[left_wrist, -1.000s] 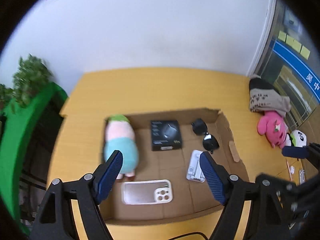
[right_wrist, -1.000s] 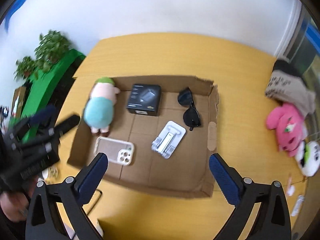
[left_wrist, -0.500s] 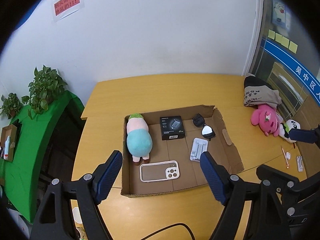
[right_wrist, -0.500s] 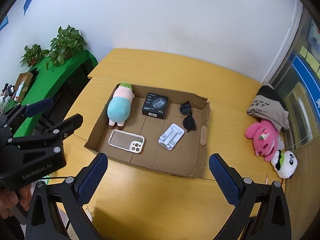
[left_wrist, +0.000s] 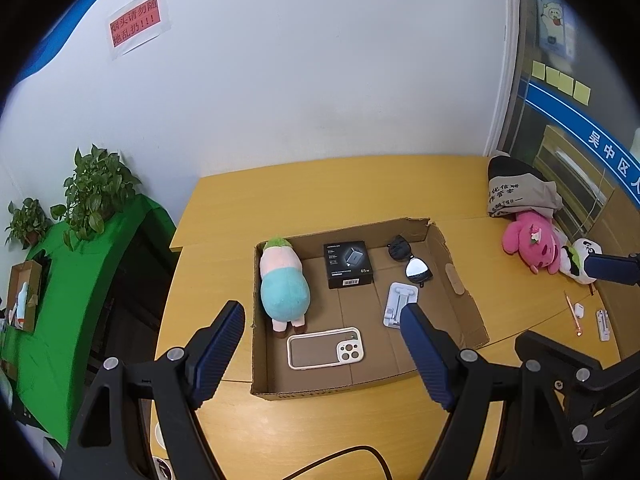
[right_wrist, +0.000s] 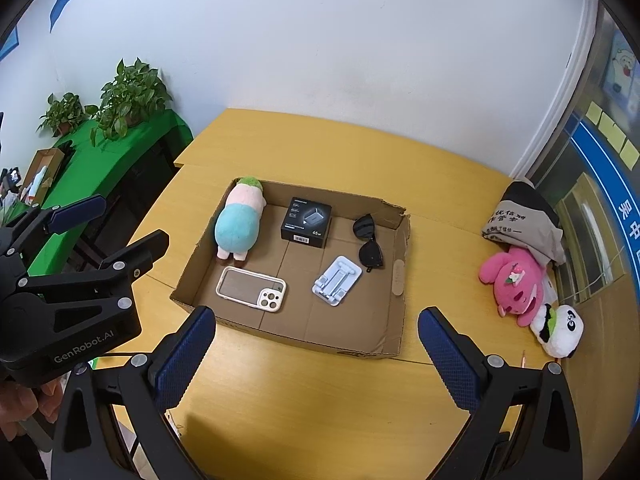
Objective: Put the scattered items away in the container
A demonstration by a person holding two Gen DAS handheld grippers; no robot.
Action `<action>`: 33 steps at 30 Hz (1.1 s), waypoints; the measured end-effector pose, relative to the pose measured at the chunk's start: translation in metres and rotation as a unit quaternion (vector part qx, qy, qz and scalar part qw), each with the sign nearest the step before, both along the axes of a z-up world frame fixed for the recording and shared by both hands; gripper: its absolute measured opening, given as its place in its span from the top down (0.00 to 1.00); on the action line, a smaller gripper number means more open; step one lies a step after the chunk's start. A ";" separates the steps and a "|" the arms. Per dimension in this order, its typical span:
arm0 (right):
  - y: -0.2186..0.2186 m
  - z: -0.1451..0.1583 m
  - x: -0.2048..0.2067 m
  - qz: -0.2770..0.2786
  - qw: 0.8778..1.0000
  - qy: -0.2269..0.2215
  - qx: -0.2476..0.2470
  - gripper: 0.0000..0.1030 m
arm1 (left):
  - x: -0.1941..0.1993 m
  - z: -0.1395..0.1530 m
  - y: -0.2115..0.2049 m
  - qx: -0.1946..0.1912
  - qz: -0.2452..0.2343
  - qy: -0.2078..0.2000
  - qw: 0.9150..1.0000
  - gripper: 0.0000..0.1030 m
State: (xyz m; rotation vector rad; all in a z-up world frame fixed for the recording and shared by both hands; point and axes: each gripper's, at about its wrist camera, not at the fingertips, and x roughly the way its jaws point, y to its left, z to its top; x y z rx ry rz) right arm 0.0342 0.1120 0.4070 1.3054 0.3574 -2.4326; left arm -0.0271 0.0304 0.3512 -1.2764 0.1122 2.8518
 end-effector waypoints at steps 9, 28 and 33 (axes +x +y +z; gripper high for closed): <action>0.003 -0.007 -0.010 0.000 1.000 -0.003 0.005 0.00 | -0.010 -0.003 0.007 -0.025 0.007 -0.002 1.000 0.22; -0.009 -0.063 -0.065 0.017 0.997 -0.078 0.014 0.00 | -0.069 -0.065 0.009 -0.031 0.012 -0.100 0.994 0.22; -0.016 -0.095 -0.086 0.019 0.993 -0.112 0.025 0.00 | -0.088 -0.100 0.006 -0.027 0.013 -0.138 0.990 0.22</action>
